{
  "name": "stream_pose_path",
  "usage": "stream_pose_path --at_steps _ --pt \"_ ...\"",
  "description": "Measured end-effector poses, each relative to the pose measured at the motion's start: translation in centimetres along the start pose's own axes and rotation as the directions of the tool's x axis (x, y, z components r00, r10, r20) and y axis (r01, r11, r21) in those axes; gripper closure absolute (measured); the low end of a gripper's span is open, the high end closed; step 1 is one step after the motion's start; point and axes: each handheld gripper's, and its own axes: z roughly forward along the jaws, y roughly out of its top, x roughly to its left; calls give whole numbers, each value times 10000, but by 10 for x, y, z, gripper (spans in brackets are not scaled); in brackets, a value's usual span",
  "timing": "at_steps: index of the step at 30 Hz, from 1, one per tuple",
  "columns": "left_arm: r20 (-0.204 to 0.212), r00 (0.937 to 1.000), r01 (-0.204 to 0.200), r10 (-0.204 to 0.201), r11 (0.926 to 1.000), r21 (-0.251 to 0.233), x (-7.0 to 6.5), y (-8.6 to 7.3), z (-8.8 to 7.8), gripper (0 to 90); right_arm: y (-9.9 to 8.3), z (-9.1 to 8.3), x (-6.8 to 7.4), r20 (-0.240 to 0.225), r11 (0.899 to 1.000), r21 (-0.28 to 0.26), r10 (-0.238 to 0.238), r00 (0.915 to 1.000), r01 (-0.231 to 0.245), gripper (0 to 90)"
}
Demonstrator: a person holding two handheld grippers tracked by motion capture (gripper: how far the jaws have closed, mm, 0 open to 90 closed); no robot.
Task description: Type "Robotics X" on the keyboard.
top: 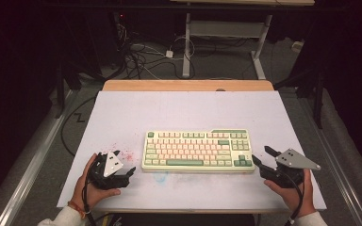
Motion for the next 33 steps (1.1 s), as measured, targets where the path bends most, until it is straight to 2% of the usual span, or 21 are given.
stream_pose_path --at_steps 6,10,15,20,22,26,33 --pt "-22 10000 -37 37 9998 184 0 0 2 196 14 15 4 -808 9986 487 -167 9966 206 800" --pt "-37 10000 -45 46 9997 229 -1 -1 2 196 23 24 11 -1400 9972 563 -403 9893 486 900" --pt "-53 10000 -35 36 9996 266 -1 -1 1 199 36 38 22 -1800 9938 671 -750 9808 883 900" --pt "-6 9999 -111 111 9995 289 -2 -2 1 202 41 54 33 -2150 9888 947 -924 9722 1149 900" --pt "14 9999 -100 100 9996 277 -2 -2 1 202 40 57 35 -2217 9875 1020 -950 9705 1200 900" --pt "78 9999 -125 123 9995 281 -2 -2 1 204 33 71 42 -2452 9776 1482 -1097 9632 1491 900" --pt "122 9998 -147 143 9993 336 -2 -2 2 207 25 80 42 -2542 9727 1791 -993 9620 1478 900"
